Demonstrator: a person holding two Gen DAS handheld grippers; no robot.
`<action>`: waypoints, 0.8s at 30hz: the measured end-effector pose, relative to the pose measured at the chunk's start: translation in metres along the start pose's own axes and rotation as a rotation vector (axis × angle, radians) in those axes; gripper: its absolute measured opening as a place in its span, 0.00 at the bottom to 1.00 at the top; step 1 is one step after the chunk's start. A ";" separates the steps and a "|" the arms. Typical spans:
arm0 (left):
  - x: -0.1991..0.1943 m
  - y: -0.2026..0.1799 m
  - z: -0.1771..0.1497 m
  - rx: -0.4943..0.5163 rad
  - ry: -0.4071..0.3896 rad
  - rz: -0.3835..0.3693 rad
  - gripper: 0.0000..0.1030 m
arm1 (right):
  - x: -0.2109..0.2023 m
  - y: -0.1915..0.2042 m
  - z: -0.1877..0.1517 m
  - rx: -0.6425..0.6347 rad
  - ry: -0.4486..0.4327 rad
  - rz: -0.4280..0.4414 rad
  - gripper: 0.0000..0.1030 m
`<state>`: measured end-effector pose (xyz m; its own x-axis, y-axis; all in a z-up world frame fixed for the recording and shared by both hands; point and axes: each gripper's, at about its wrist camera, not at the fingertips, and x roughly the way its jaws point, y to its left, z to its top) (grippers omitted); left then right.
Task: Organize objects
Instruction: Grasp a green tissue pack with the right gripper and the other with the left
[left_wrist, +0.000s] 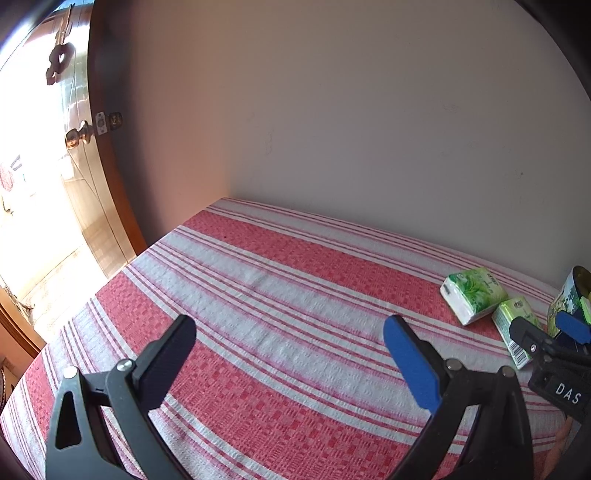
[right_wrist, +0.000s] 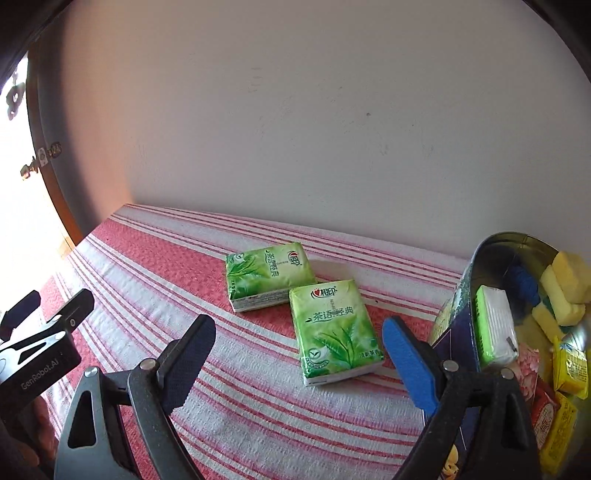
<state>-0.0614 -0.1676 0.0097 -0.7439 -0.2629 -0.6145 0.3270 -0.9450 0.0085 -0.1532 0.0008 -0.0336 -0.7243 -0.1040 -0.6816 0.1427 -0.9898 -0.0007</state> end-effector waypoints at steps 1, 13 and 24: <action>0.000 0.001 0.000 -0.003 0.000 -0.002 1.00 | 0.004 0.000 0.002 -0.010 0.001 -0.017 0.86; 0.001 0.005 0.002 -0.014 0.011 -0.009 1.00 | 0.051 0.009 0.011 -0.153 0.162 -0.100 0.71; 0.001 -0.001 0.000 0.010 0.017 -0.039 1.00 | 0.025 -0.026 -0.001 0.053 0.174 -0.009 0.53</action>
<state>-0.0626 -0.1669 0.0089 -0.7458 -0.2224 -0.6280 0.2917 -0.9565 -0.0077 -0.1745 0.0242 -0.0518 -0.5971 -0.0809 -0.7981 0.0976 -0.9948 0.0279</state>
